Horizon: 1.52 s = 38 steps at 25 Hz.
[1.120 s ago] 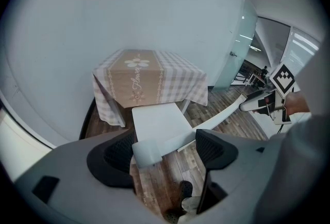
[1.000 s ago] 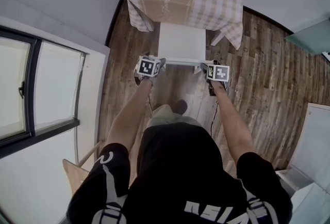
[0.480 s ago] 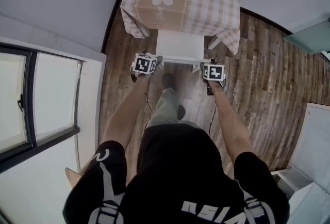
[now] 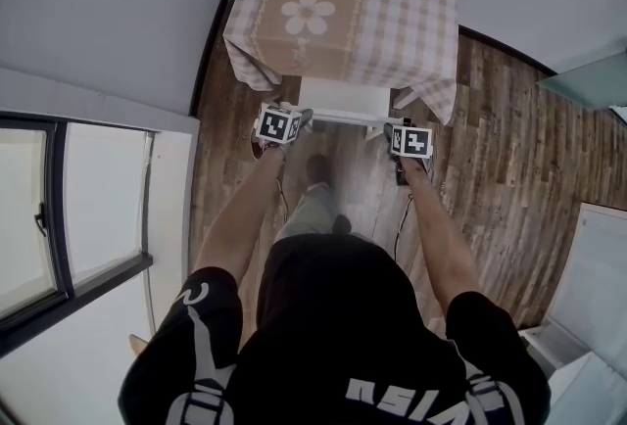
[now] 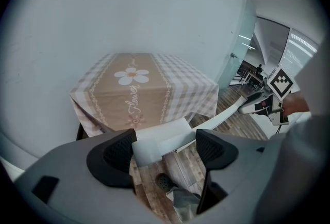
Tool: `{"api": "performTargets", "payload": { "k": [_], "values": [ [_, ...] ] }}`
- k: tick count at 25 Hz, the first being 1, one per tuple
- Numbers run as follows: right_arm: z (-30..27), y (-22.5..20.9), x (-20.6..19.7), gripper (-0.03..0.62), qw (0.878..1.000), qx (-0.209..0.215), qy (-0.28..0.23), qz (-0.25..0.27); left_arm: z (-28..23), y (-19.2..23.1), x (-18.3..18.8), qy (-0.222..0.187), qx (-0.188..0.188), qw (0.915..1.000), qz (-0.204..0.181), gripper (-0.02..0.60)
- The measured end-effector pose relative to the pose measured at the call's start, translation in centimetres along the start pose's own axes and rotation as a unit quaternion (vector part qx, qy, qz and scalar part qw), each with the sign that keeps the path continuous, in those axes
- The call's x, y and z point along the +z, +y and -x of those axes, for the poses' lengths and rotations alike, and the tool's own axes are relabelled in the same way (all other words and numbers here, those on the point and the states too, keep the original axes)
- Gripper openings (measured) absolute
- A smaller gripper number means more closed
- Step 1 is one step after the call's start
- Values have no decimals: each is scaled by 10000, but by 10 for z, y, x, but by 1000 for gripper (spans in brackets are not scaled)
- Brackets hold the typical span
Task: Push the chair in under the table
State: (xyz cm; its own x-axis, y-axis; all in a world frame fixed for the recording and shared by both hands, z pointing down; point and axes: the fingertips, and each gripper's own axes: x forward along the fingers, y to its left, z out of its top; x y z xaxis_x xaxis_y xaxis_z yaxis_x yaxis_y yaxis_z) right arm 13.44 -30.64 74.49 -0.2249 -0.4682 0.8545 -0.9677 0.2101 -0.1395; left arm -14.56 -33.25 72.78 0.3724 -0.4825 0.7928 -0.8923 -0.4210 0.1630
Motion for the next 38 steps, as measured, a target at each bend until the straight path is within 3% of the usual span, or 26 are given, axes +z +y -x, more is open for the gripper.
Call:
{"api": "performTargets", "payload": {
  "k": [18, 38],
  "values": [
    [-46, -33, 87, 299, 9997, -105, -90, -194, -61, 36, 88, 61, -205, 9998, -25, 383],
    [-75, -55, 143, 299, 9991, -254, -50, -330, -102, 57, 145, 52, -416, 9991, -89, 383]
  ]
}}
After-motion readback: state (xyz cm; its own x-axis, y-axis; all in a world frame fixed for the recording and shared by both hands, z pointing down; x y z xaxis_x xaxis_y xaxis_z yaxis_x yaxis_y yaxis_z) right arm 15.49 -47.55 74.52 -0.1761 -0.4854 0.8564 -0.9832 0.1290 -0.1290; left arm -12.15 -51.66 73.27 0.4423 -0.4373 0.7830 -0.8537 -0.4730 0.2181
